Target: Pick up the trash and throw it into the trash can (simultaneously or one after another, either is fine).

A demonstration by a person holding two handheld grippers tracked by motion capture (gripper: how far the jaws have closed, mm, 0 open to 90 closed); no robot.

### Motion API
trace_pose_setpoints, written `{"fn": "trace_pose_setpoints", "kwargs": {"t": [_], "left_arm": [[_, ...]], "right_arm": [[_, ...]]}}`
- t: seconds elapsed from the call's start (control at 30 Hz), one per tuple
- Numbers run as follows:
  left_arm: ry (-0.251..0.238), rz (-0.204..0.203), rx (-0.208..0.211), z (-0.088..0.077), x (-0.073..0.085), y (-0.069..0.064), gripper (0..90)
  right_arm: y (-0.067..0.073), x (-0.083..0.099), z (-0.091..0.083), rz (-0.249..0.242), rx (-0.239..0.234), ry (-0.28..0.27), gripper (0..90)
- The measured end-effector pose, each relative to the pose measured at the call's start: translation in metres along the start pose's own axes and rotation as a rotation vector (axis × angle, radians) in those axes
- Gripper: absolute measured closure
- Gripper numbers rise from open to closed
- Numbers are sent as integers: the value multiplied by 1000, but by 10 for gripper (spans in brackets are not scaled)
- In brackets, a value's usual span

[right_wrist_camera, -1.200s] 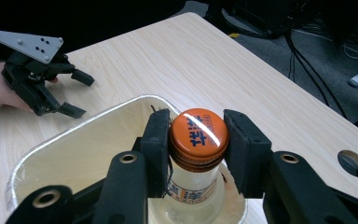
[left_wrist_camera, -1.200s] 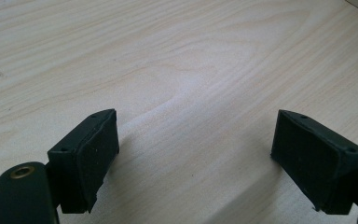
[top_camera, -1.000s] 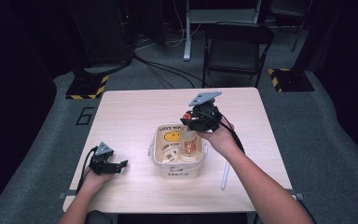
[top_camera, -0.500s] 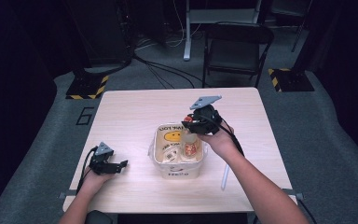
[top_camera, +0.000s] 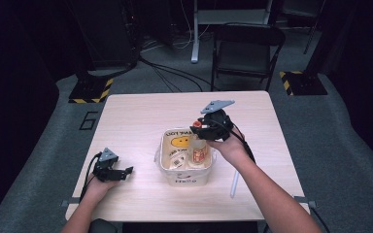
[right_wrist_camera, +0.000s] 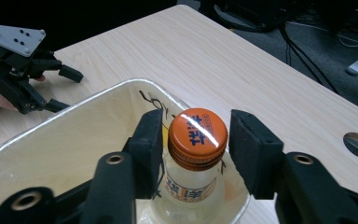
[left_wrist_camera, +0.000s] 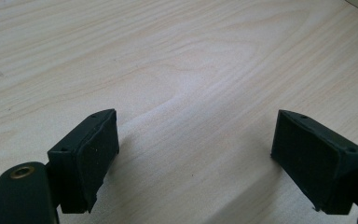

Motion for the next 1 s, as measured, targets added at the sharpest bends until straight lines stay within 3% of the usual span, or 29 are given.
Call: {"fn": "trace_pose_setpoints", "kwargs": {"t": [0.53, 1.0], "left_arm": [[-3, 1, 1, 0, 0, 0, 146], [-3, 1, 1, 0, 0, 0, 146]], "right_arm": [[-6, 18, -19, 16, 31, -28, 475], [-18, 48, -33, 61, 100, -48, 484]]}}
Point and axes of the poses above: each handheld gripper's, and its own axes: z roughly forward along the jaws, x roughly out of its underside, y roughly to its left, the point moved 3 cm from there along z, roughly forward along the jaws, and after that the axes turned 2 degrees about y, right-handed, at the moved point
